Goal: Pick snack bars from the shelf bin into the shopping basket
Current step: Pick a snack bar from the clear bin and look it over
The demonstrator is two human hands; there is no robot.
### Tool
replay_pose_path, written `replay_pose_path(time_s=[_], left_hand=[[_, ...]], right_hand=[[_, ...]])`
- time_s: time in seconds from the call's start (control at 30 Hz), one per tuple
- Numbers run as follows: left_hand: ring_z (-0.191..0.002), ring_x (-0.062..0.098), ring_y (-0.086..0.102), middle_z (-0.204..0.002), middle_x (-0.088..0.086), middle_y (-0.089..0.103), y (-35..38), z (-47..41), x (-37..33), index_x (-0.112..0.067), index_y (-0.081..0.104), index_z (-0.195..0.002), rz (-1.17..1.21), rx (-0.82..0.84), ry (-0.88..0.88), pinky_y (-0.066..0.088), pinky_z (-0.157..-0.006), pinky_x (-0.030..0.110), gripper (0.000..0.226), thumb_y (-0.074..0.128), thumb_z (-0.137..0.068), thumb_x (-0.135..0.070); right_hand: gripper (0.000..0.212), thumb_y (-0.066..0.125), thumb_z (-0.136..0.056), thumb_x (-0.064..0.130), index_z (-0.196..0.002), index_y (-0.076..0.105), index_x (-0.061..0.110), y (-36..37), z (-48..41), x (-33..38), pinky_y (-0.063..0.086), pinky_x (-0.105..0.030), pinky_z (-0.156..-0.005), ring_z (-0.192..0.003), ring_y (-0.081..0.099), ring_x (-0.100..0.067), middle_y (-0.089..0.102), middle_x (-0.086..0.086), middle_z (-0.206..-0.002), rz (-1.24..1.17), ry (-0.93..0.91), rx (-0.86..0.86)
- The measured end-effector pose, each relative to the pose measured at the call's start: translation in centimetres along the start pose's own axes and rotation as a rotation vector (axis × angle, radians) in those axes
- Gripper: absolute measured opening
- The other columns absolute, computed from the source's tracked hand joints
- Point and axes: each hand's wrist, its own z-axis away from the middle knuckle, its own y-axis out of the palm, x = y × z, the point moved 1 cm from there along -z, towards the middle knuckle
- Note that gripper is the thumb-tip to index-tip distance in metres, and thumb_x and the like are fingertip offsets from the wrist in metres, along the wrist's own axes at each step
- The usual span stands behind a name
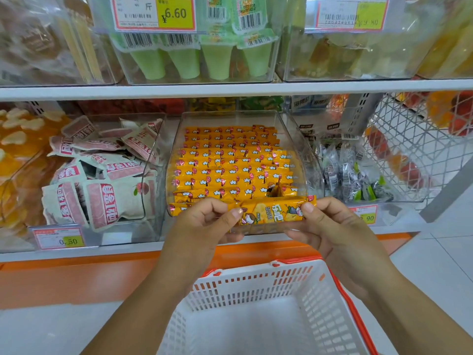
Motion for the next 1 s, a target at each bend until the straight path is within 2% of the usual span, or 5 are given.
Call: replay_pose_path(time_s=[0.27, 0.4, 0.67, 0.83, 1.0], left_hand=[[-0.097, -0.014, 0.051, -0.103, -0.033, 0.06, 1.5, -2.5, 0.8, -0.039, 0.068, -0.107, -0.687, -0.076, 0.353, 0.033, -0.083, 0.001, 0.019, 0.058, -0.092, -0.044], [-0.143, 0.01, 0.03, -0.152, -0.012, 0.04, 2.5, -4.9, 2.4, -0.029, 0.039, -0.149, -1.045, -0.017, 0.447, 0.015, -0.118, 0.031, 0.057, 0.041, -0.098, -0.054], [-0.129, 0.015, 0.054, -0.137, -0.007, 0.06, 1.6, -5.5, 3.6, -0.024, 0.06, -0.133, -1.279, 0.007, 0.541, 0.025, -0.114, 0.036, 0.056, 0.032, -0.094, -0.052], [-0.128, 0.015, 0.055, -0.135, -0.007, 0.061, 1.3, -5.5, 3.4, -0.023, 0.062, -0.132, -1.274, 0.012, 0.558, 0.016, -0.111, 0.032, 0.054, 0.033, -0.095, -0.051], [-0.132, 0.017, 0.051, -0.14, -0.006, 0.057, 1.0, -5.4, 3.6, -0.023, 0.06, -0.134, -1.235, 0.012, 0.561, 0.014, -0.112, 0.031, 0.054, 0.035, -0.095, -0.051]], right_hand=[[0.054, 0.083, -0.061, 0.032, -0.101, 0.061, 0.003, -1.0, -0.3, 1.0, 0.059, -0.031, -0.074, -0.092, 0.072, -0.035, 0.074, -0.017, -0.096, 0.046, -0.091, -0.101], [0.014, 0.066, -0.085, 0.018, -0.098, 0.066, 0.012, -1.5, -2.3, 3.8, 0.058, -0.028, -0.081, -0.09, 0.073, -0.022, 0.077, -0.002, -0.092, 0.452, -0.282, -0.168], [0.019, 0.071, -0.086, 0.034, -0.096, 0.055, 0.031, 0.9, -8.0, 7.5, 0.053, -0.034, -0.081, -0.088, 0.066, -0.012, 0.069, 0.004, -0.097, 1.412, -0.313, 0.097], [0.022, 0.072, -0.086, 0.036, -0.103, 0.058, 0.036, 1.7, -9.7, 7.6, 0.036, -0.007, -0.063, -0.08, 0.054, 0.003, 0.055, 0.021, -0.088, 1.622, -0.314, 0.297], [0.026, 0.06, -0.095, 0.033, -0.118, 0.07, 0.026, 1.8, -11.5, 3.9, 0.041, -0.036, -0.1, -0.116, 0.046, -0.02, 0.056, 0.0, -0.114, 1.877, -0.368, 0.515]])
